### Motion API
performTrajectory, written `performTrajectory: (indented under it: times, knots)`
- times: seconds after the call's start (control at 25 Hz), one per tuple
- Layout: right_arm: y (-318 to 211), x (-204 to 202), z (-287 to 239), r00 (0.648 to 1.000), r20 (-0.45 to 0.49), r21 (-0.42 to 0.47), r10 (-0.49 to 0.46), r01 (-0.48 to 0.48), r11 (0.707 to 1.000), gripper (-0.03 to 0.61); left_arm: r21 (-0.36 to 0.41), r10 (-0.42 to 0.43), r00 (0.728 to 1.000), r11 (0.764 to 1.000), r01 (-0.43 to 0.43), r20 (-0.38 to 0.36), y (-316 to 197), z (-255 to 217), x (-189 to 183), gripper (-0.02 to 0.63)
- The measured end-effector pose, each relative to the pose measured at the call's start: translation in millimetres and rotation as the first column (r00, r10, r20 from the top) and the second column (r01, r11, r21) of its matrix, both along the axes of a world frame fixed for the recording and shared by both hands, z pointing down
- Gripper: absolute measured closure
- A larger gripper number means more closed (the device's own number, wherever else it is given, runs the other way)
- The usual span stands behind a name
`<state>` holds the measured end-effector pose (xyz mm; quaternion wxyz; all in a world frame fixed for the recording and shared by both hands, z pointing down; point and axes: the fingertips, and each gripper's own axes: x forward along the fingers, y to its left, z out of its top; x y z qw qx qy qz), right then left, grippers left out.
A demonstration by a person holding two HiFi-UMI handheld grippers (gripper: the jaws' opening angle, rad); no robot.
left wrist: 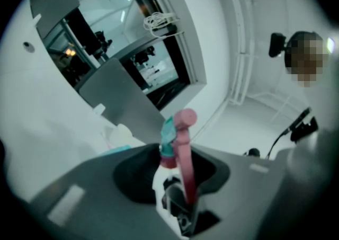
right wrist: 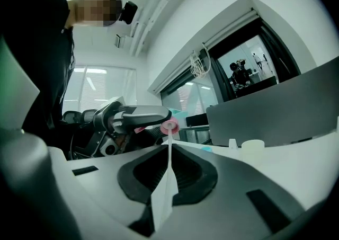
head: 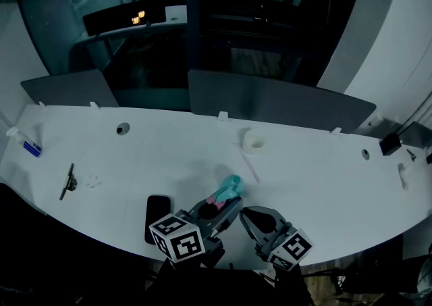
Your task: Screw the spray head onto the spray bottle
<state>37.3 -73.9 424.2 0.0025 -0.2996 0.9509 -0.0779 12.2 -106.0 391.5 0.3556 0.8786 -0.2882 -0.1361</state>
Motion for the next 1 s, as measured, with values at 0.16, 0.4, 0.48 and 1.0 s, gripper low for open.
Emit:
performTrajectory:
  times: [0.16,0.4,0.48,1.0]
  knots:
    - [0.6,-3.1,-1.3,1.0,-0.005,0.01,-0.01,0.01,1.0,0.554,-0.013,-0.001,1.0,1.0,0.001,-0.01,1.3,1.8,-1.5,0.419]
    - [2.0,-5.7,-0.7,1.0,-0.015,0.007,-0.024,0.024,1.0,0.555,-0.018,0.006,0.999,1.0,-0.007,-0.036,2.3,0.4,-2.7,0.477]
    - [2.2,-5.6,-1.5,1.0,-0.007,0.011,-0.025,0.025,1.0,0.555,-0.018,0.021,0.999,1.0,-0.022,-0.036,3.6,0.3,-2.5,0.477]
    - [-21.5,23.2,29.1,0.989,-0.1,-0.067,0.108,-0.115,0.991,0.551,0.265,-0.28,0.912,0.943,0.202,0.301,-11.8,-13.1,-67.5,0.48]
